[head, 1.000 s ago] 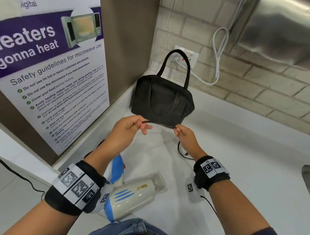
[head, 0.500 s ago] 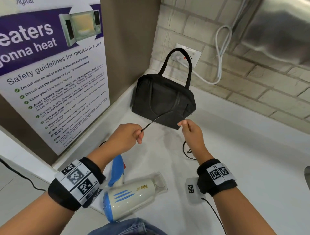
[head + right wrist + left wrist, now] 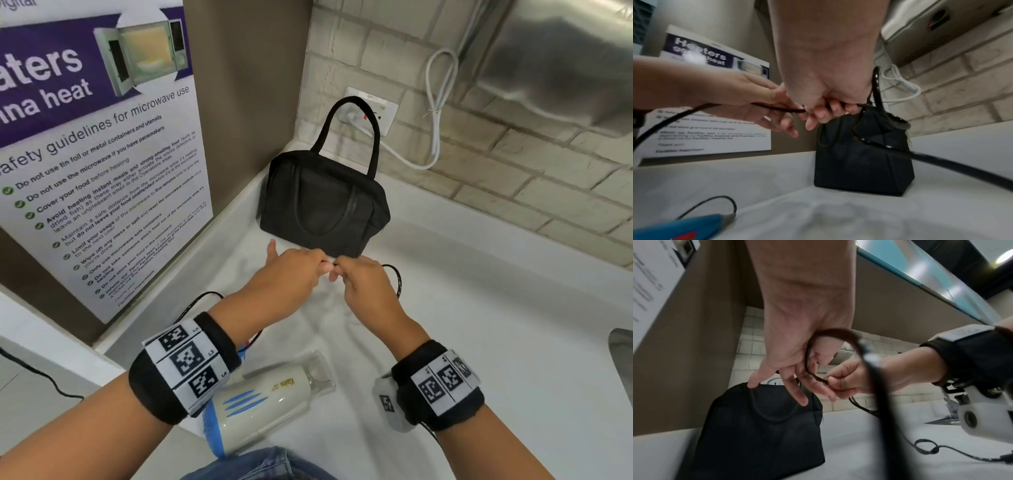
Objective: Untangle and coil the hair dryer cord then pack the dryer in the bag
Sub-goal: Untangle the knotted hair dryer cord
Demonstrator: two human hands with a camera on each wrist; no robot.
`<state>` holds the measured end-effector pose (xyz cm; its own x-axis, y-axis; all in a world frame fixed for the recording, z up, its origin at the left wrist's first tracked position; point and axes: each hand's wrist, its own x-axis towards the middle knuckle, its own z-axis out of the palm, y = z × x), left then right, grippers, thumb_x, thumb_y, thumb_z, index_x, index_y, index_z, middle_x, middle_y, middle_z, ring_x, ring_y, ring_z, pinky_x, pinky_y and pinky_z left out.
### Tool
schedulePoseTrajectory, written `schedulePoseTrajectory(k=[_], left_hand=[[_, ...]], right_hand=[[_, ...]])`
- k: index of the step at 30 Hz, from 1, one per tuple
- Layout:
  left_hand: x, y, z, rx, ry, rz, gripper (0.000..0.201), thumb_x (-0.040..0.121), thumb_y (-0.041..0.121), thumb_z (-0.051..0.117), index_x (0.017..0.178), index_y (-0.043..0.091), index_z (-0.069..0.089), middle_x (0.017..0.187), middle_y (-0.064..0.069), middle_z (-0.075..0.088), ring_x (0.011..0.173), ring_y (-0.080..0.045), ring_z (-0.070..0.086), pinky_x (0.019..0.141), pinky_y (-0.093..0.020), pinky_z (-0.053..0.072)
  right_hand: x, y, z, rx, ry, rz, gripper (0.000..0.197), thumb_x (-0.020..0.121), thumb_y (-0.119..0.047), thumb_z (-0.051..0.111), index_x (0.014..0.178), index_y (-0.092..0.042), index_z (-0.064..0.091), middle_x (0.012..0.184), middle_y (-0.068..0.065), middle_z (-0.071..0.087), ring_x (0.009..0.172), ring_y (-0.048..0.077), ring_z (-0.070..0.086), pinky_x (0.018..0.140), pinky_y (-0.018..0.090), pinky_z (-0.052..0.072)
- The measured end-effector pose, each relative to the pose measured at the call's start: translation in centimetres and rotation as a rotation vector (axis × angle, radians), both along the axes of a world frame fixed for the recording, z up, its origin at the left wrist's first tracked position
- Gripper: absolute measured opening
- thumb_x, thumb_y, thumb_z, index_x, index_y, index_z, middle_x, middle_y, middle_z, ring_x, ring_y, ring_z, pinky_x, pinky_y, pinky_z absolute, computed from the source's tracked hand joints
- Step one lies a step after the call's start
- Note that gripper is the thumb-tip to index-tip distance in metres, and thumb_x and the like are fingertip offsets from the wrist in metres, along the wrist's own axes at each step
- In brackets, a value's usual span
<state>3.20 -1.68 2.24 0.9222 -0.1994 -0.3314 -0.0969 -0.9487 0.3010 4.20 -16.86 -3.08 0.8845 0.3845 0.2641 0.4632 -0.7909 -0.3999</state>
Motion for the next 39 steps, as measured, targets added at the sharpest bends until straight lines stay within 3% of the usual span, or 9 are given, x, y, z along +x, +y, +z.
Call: schedulePoseTrajectory(k=[4, 8, 11, 15, 19, 26, 32, 36, 39], left_hand=[[-1.0, 1.4, -0.3, -0.182, -0.277, -0.064, 0.024, 0.092, 0.006, 0.046, 0.104, 0.015, 0.065, 0.105, -0.006, 0.068, 0.107, -0.026, 0.055, 0.103, -0.044, 0.029], [-2.1, 2.9, -0.5, -0.328, -0.38, -0.091, 0.029, 0.089, 0.001, 0.048, 0.081, 0.022, 0.066, 0.086, -0.006, 0.068, 0.089, -0.024, 0.058, 0.095, -0.044, 0.039], [-2.0, 3.2, -0.1, -0.437, -0.347, -0.024, 0.039, 0.089, -0.005, 0.042, 0.066, 0.026, 0.046, 0.072, 0.0, 0.055, 0.074, -0.018, 0.042, 0.106, -0.037, 0.03], [-2.3, 4.2, -0.3, -0.498, -0.343, 0.041, 0.042, 0.088, -0.011, 0.037, 0.062, 0.021, 0.044, 0.068, 0.0, 0.057, 0.077, -0.011, 0.037, 0.1, 0.006, -0.004], [-2.0, 4.9, -1.7, -0.578, -0.364, 0.005, 0.049, 0.088, -0.011, 0.039, 0.06, 0.03, 0.043, 0.052, 0.014, 0.049, 0.061, -0.003, 0.052, 0.114, -0.013, 0.002], [-1.7, 6.0, -2.1, -0.62, -0.374, 0.013, 0.052, 0.09, -0.007, 0.041, 0.058, 0.033, 0.045, 0.063, 0.006, 0.059, 0.072, -0.01, 0.056, 0.111, -0.006, 0.002], [-0.9, 7.5, -2.4, -0.422, -0.277, 0.068, 0.039, 0.089, -0.008, 0.036, 0.075, 0.022, 0.055, 0.073, 0.005, 0.064, 0.068, -0.002, 0.058, 0.12, -0.036, -0.002], [-0.4, 7.8, -2.6, 0.063, -0.277, -0.005, 0.049, 0.082, -0.009, 0.04, 0.12, 0.019, 0.055, 0.108, 0.003, 0.065, 0.108, -0.016, 0.055, 0.117, -0.039, -0.008], [-0.5, 5.7, -1.9, 0.193, -0.303, -0.094, 0.055, 0.082, -0.007, 0.04, 0.133, 0.015, 0.044, 0.112, -0.006, 0.061, 0.112, -0.021, 0.053, 0.118, -0.037, -0.005]], right_hand=[[0.2, -0.4, 0.0, 0.103, 0.079, 0.07, 0.03, 0.075, 0.009, 0.04, 0.069, -0.018, 0.052, 0.063, -0.006, 0.049, 0.067, 0.016, 0.044, 0.06, 0.023, 0.031], [0.8, -1.0, -0.3, 0.207, 0.174, 0.06, 0.028, 0.071, 0.013, 0.034, 0.066, -0.013, 0.043, 0.061, -0.001, 0.044, 0.059, 0.012, 0.039, 0.057, 0.018, 0.031], [1.5, -1.5, -1.3, 0.26, 0.208, 0.014, 0.031, 0.074, 0.017, 0.034, 0.066, -0.012, 0.042, 0.061, -0.003, 0.042, 0.058, 0.009, 0.037, 0.056, 0.015, 0.03], [2.4, -2.9, -2.8, 0.261, 0.273, -0.083, 0.032, 0.077, 0.016, 0.035, 0.066, -0.013, 0.04, 0.061, -0.004, 0.04, 0.058, 0.01, 0.036, 0.055, 0.015, 0.03], [2.6, -3.2, -3.5, 0.255, 0.316, -0.126, 0.031, 0.077, 0.015, 0.035, 0.066, -0.012, 0.042, 0.063, 0.001, 0.042, 0.058, 0.012, 0.035, 0.053, 0.016, 0.029], [3.1, -3.1, -4.8, 0.255, 0.354, -0.197, 0.03, 0.081, 0.013, 0.037, 0.066, -0.012, 0.043, 0.064, 0.001, 0.042, 0.059, 0.011, 0.035, 0.054, 0.014, 0.03], [3.0, -3.4, -4.2, 0.075, 0.294, -0.286, 0.023, 0.093, -0.007, 0.037, 0.074, -0.013, 0.048, 0.067, 0.004, 0.052, 0.066, 0.024, 0.048, 0.063, 0.031, 0.038], [1.7, -2.2, -2.2, -0.066, 0.214, -0.305, 0.019, 0.1, -0.018, 0.033, 0.099, -0.006, 0.047, 0.073, 0.009, 0.056, 0.064, 0.028, 0.05, 0.056, 0.032, 0.034], [0.2, -0.7, -0.6, -0.188, 0.181, -0.232, 0.022, 0.101, -0.021, 0.031, 0.104, -0.005, 0.045, 0.077, 0.012, 0.059, 0.065, 0.029, 0.052, 0.055, 0.033, 0.034]])
